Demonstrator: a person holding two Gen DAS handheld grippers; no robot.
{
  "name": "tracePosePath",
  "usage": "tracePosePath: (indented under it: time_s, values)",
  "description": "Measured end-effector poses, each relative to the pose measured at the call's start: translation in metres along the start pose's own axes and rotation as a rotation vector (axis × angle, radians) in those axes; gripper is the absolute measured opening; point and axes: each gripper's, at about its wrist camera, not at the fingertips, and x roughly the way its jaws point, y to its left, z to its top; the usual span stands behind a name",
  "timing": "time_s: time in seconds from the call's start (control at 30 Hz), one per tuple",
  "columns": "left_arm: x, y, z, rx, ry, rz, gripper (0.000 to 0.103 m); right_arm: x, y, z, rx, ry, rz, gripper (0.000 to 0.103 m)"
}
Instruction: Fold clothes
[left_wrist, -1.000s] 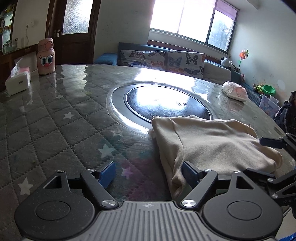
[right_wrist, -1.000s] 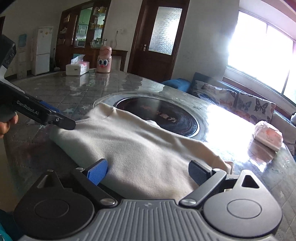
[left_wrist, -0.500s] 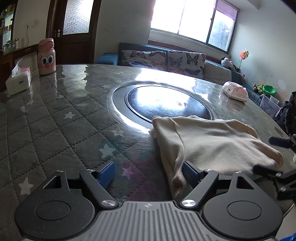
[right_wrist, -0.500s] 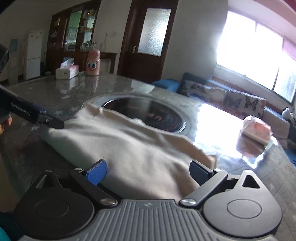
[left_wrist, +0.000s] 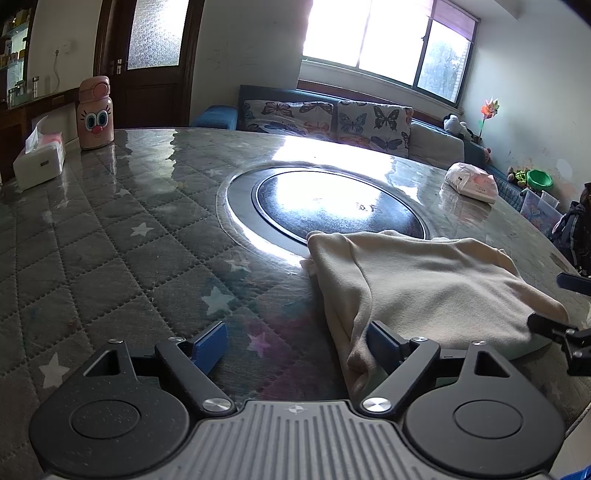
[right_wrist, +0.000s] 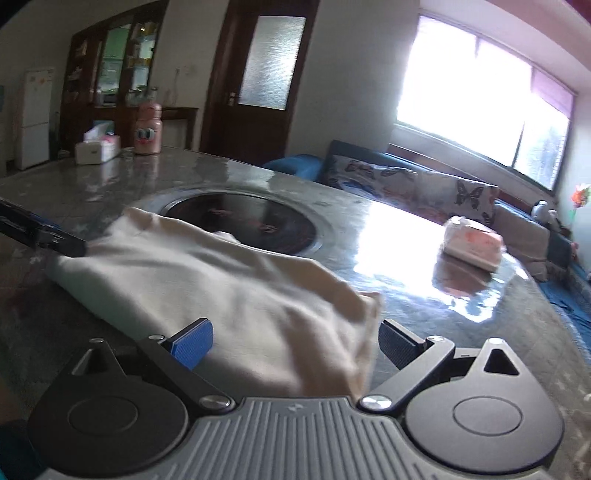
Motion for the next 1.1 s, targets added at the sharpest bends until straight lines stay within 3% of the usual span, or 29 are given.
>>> tracePosePath:
  time_s: [0.23,0.47,0.6,0.8,0.9,1.1]
  values:
    - [0.001,0.0,0.0,0.002,0.003,0.004,0.088,-0.003,-0.014,-0.008,0.055,0.012,0.0,0.099]
    - [0.001,-0.001,0.0,0.004,0.003,0.008,0.089,0.001,-0.047,-0.017,0.11,0.04,-0.131,0.099]
    - [0.001,-0.001,0.001,0.005,0.005,0.01,0.089,0.004,-0.05,-0.025,0.118,0.061,-0.13,0.1]
    - [-0.001,-0.001,0.003,0.001,0.004,0.014,0.089,0.001,-0.044,-0.009,0.093,0.036,-0.113,0.099]
    - [-0.003,0.0,0.005,0.0,0.001,0.015,0.088,-0.002,-0.034,0.002,0.06,0.018,-0.052,0.099]
    - [-0.007,0.008,0.004,-0.012,-0.002,0.033,0.088,0.001,0.012,0.025,-0.08,0.022,0.178,0.093]
